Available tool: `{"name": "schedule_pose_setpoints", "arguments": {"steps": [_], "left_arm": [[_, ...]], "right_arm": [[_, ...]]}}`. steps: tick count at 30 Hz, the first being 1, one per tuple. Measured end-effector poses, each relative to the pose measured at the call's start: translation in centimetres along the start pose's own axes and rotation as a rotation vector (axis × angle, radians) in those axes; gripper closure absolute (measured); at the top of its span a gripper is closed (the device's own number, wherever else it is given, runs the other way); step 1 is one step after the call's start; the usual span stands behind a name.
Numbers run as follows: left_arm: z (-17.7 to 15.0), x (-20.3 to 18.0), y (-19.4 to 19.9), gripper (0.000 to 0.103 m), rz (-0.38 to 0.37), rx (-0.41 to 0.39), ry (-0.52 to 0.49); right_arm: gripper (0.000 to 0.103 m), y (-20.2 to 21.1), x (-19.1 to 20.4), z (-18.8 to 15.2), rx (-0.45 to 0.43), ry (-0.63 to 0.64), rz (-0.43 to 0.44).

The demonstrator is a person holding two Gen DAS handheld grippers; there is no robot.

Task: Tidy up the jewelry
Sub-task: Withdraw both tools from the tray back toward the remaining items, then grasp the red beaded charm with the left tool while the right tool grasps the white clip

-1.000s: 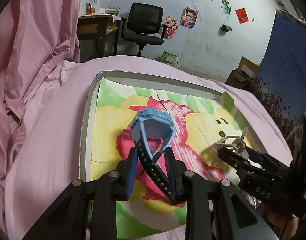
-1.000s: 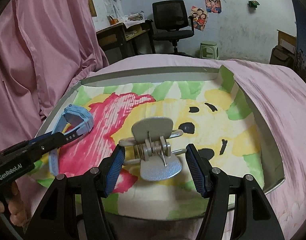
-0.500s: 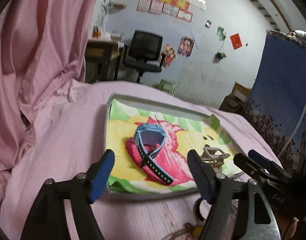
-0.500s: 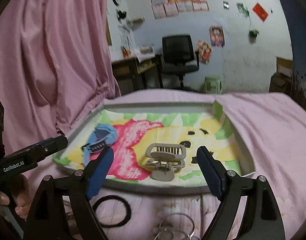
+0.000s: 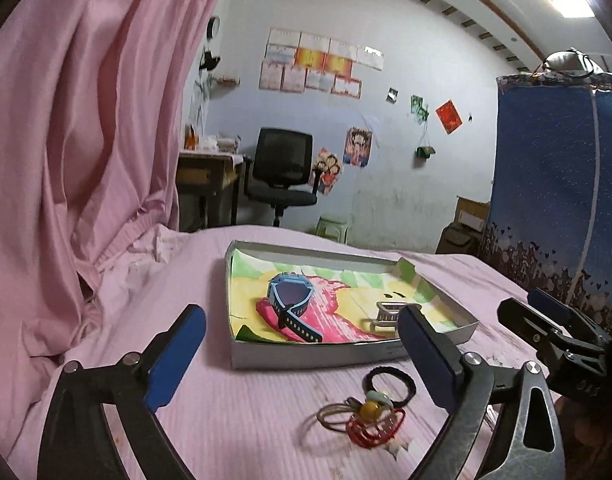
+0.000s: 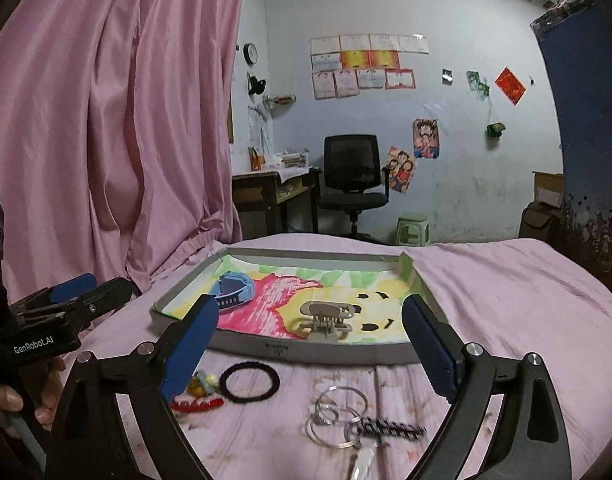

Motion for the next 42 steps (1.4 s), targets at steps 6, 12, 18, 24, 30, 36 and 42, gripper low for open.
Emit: {"name": "schedule_pose_setpoints", "arguments": {"steps": [6,12,18,24,30,36,42], "left_arm": [[-1.3,-0.9,1.8,0.005,-0.007,-0.008,-0.023],[-3.2,-1.4,2.3,0.005,-0.025,0.048,-0.042],[-4.8,-1.8,1.6,0.005,-0.054,0.136,-0.046],[-7.0,-2.7,0.4,0.005,-0.112,0.245,-0.045],[-8.2,-3.3,-0.4,0.016,-0.157,0.313,-0.025],[-9.3,-3.9,-1.9,0.029,-0.195,0.391,-0.007],[-9.7,-4.5,-3.4,0.034,-0.204,0.443,-0.006]], "right_arm": [[0.013,2.6,-1.6,-0.6,-0.013,-0.007,-0.021],[0.013,3.3,-2.0,-2.0,0.032,0.007,-0.027],[0.013,3.0,-2.8,-3.9,0.111,0.008,-0.029],[0.013,1.8,-3.1,-6.3,0.222,0.008,-0.025],[0.026,0.3,-2.7,-9.2,0.354,0.005,-0.004],[0.047,-1.3,-3.0,-11.7,0.481,-0.044,0.008],[0.050,-2.0,-2.5,-13.0,0.539,-0.044,0.010]]}}
Point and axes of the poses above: each gripper's, at about its wrist camera, not at the fingertips, and y roughly against the way its jaws point, x to its left, z to its top, the point moved 9 cm from there along -y, roughly the way its jaws point, and after that the axes turned 12 degrees about -z, right-handed, at the moved point
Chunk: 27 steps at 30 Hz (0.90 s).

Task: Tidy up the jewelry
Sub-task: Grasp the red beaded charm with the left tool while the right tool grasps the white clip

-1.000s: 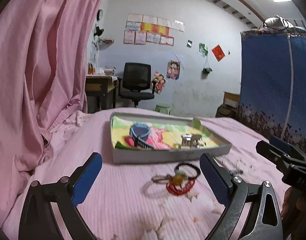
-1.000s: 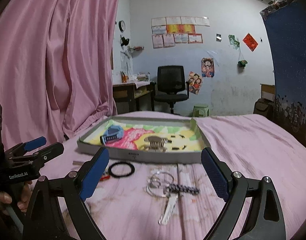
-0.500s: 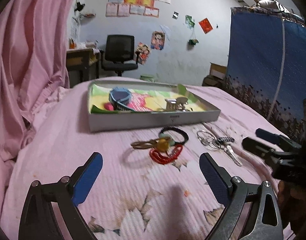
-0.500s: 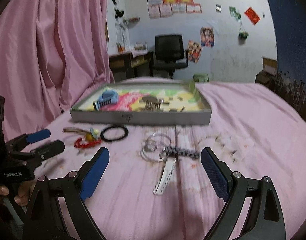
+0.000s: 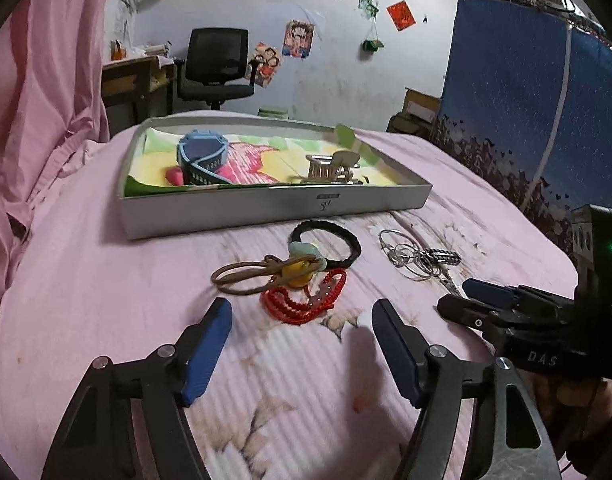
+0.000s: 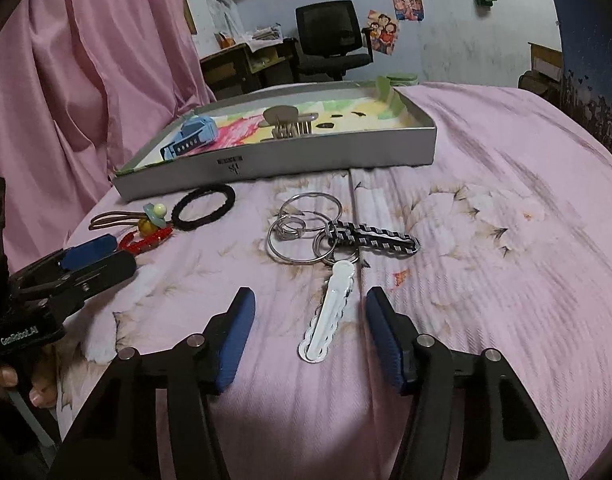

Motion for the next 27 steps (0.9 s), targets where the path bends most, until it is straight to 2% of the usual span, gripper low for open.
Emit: {"name": "schedule_pose_setpoints", "arguments": {"steps": [3,5,9,15,27], "left_arm": [[0.2,-0.1,-0.7,0.040,0.012,0.023,-0.002],[0.2,-0.1,-1.0,0.047,0.022,0.036,-0.005],[0.1,0.0,-0.9,0.064,0.029,0.040,-0.002],[-0.2,-0.2,-0.5,0.082,0.006,0.039,0.003],[-2.0,-2.0,0.5,0.092,-0.012,0.050,-0.036]], "right_arm": [[0.055,-0.2,0.2,-0.1,0.007,-0.002,0.008],[0.066,-0.3,0.4,-0.2,0.013,-0.003,0.017],[0.073,-0.4,0.6,-0.3,0.021,-0.012,0.032],[0.081,-0.4,0.9,-0.7,0.026,-0.017,0.048],[0.091,0.1,1.1,-1.7,0.033,-0.042,0.083]]}}
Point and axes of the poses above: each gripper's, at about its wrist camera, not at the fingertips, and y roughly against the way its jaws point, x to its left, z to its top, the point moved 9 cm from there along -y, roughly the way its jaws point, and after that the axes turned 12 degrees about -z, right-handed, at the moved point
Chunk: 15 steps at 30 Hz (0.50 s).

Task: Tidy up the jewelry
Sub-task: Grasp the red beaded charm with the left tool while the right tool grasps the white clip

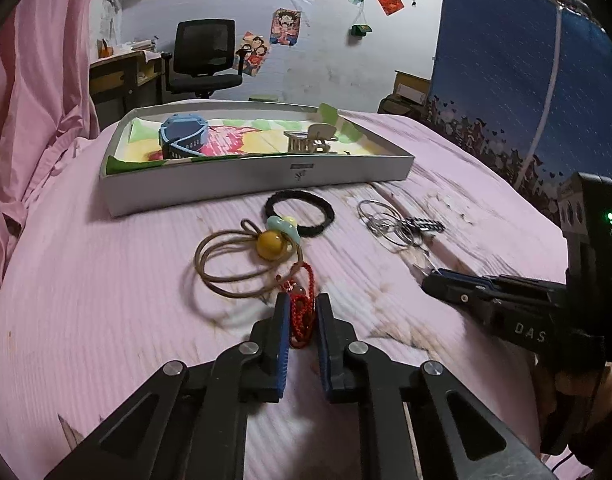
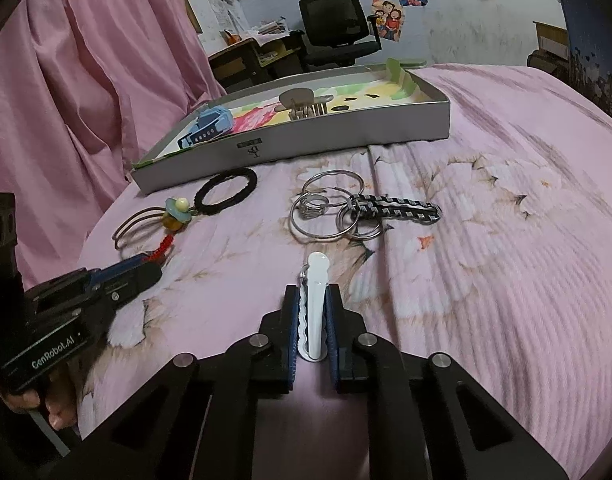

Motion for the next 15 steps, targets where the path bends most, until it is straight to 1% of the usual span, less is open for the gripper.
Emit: {"name": "schedule_pose_setpoints", "arguments": {"steps": [7,11,15], "left_arm": [[-0.6,-1.1,0.7,0.093,-0.018,-0.033,0.005],[-1.0,-1.6,1.3,0.093,-0.019,-0.079,0.007],[-1.1,-2.0,2.0,0.094,-0.003,-0.116,-0.015]], "right_arm": [[0.092,0.7,0.3,-0.4,-0.026,-0.017,0.030],[0.092,1.2,0.5,-0.4,-0.055,-0.025,0.047],[0.092,1.9,0.9,-0.6,-0.097,-0.015,0.059]]}}
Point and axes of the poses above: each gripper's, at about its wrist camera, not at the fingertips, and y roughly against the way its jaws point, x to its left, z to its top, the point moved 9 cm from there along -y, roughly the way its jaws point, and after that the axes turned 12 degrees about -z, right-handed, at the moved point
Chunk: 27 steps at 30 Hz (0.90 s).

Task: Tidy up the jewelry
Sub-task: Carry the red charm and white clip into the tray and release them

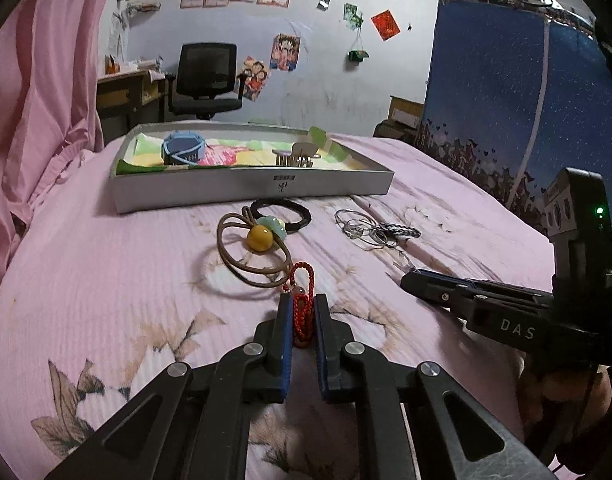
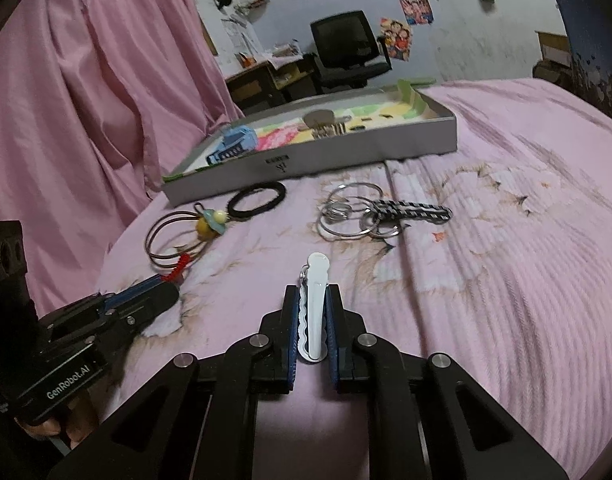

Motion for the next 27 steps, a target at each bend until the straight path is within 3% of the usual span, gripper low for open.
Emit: {"name": "schedule_pose_setpoints", "arguments": {"steps": [11,17,27], "left_arm": [[2.8,0.3,2.4,0.094,0.075,-0.137,-0.027],[6.0,1.2,3.7,0.094,0.156,-0.242,-0.046],[10.6,2.4,4.0,0.094,0.237,-0.353,-0.077]], "right_arm": [[0.092,2.8,1.9,2.7,-0.159,0.084,-0.005],[0.092,3.8,2.6,5.7,-0.258,0.096,-0.021],[0.092,3.4,4.2,11.6,-0.383,0.130,-0.037]]}}
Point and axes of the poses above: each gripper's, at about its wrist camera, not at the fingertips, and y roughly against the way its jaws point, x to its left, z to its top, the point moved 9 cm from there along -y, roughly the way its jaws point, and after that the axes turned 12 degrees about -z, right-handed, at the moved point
